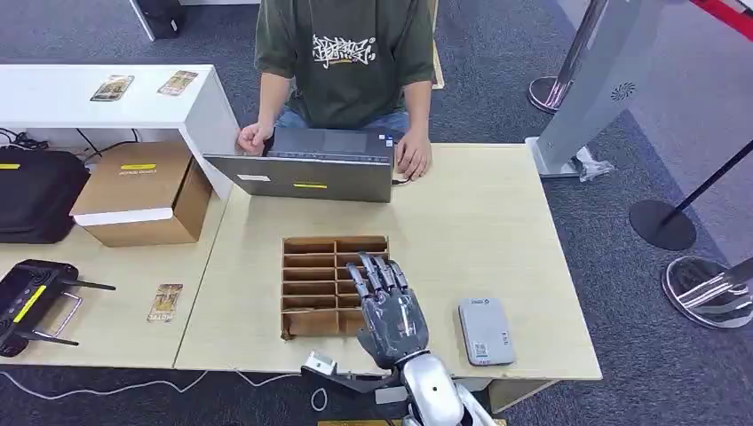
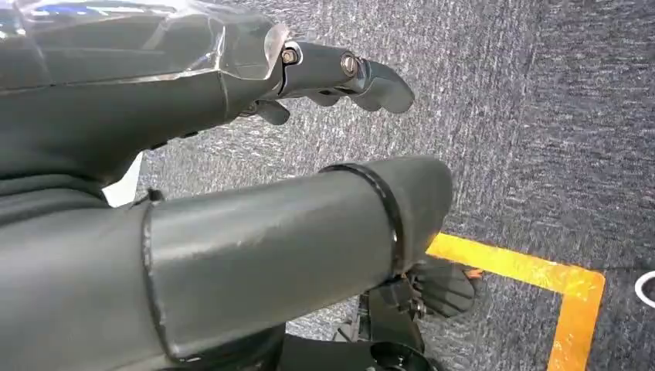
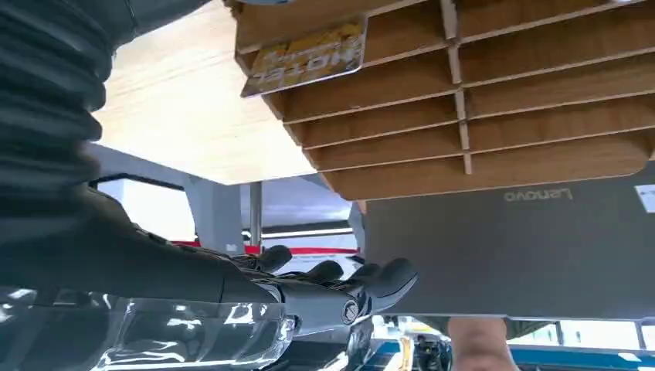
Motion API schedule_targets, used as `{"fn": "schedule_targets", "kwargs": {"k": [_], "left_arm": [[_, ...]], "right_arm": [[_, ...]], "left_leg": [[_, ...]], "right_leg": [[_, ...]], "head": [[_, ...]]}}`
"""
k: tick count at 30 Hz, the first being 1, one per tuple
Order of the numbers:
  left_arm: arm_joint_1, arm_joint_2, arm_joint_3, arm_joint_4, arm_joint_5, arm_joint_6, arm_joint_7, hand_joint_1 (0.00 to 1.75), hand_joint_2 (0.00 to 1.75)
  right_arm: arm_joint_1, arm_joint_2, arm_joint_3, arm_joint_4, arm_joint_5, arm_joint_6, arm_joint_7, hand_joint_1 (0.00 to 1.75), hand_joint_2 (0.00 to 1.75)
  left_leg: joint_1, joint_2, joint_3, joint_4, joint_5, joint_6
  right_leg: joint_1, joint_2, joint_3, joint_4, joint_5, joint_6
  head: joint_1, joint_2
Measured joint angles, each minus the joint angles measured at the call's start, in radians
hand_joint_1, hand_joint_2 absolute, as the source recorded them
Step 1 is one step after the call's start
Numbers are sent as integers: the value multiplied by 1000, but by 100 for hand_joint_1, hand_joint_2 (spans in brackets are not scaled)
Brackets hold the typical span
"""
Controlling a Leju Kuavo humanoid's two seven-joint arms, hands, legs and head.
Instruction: Pass the card to the sensor for recognition and then transmit it.
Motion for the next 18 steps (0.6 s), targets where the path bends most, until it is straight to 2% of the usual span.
{"fn": "schedule_targets", "kwargs": {"k": [7, 11, 18], "left_arm": [[11, -1, 0, 0, 11, 3, -8, 0, 0], [13, 0, 0, 0, 20, 4, -8, 0, 0], [18, 0, 0, 0, 24, 5, -8, 0, 0]], "right_arm": [[-14, 8, 26, 27, 4, 56, 36, 0, 175], [-18, 8, 38, 29, 9, 113, 63, 0, 175], [-20, 4, 52, 19, 9, 169, 79, 0, 175]], "left_leg": [[0, 0, 0, 0, 0, 0], [0, 0, 0, 0, 0, 0], [0, 0, 0, 0, 0, 0]], "right_leg": [[0, 0, 0, 0, 0, 0], [0, 0, 0, 0, 0, 0], [0, 0, 0, 0, 0, 0]], "head": [[0, 0], [0, 0], [0, 0]]}}
